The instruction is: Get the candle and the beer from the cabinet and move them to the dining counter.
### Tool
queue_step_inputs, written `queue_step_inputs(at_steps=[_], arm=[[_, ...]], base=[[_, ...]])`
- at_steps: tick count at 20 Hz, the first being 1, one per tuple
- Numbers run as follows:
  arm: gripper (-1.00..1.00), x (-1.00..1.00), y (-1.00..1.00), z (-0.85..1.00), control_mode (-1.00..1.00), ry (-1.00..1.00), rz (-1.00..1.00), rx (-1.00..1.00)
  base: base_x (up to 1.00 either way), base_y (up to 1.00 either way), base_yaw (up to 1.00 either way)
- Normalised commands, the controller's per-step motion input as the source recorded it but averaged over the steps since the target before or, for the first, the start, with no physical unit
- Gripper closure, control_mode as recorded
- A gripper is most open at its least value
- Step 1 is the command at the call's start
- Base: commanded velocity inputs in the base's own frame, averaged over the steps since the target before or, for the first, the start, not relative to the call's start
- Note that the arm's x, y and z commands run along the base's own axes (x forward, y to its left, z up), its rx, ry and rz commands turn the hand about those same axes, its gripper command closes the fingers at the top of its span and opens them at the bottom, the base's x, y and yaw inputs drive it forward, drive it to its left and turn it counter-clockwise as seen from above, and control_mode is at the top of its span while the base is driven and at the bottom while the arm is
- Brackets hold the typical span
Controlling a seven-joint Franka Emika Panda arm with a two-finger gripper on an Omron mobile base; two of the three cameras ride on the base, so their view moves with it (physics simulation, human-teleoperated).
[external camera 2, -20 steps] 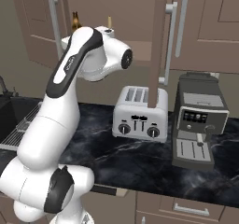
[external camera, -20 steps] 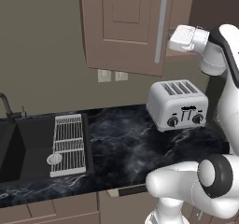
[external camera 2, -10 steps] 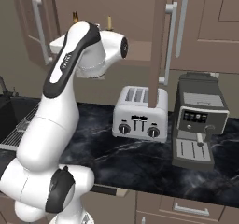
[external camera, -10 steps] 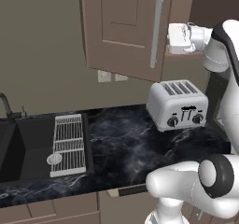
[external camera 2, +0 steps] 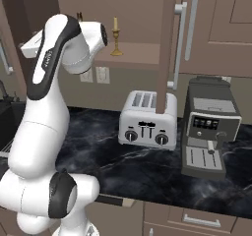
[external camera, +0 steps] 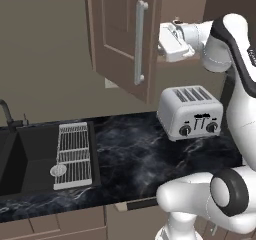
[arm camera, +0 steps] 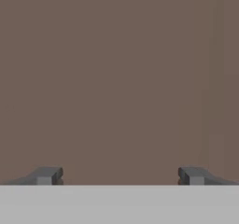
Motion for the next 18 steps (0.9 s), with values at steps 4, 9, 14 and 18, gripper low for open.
queue_step_inputs(at_steps=[4,9,14,18], arm=[[-1.0,-0.38,0.94,-0.11,-1.0,0.0,0.19,0.0],[-1.0,-0.23,0.5,-0.09,-1.0,0.0,0.01,0.01],[-1.0,0.0,0.33,-0.02,-1.0,0.0,0.0,0.0],[-1.0,0.0,0.37,-0.02,-1.0,0.0,0.0,0.0]], base=[[0.0,0.0,0.0],[0.0,0.0,0.0],[0.0,0.0,0.0],[0.0,0.0,0.0]])
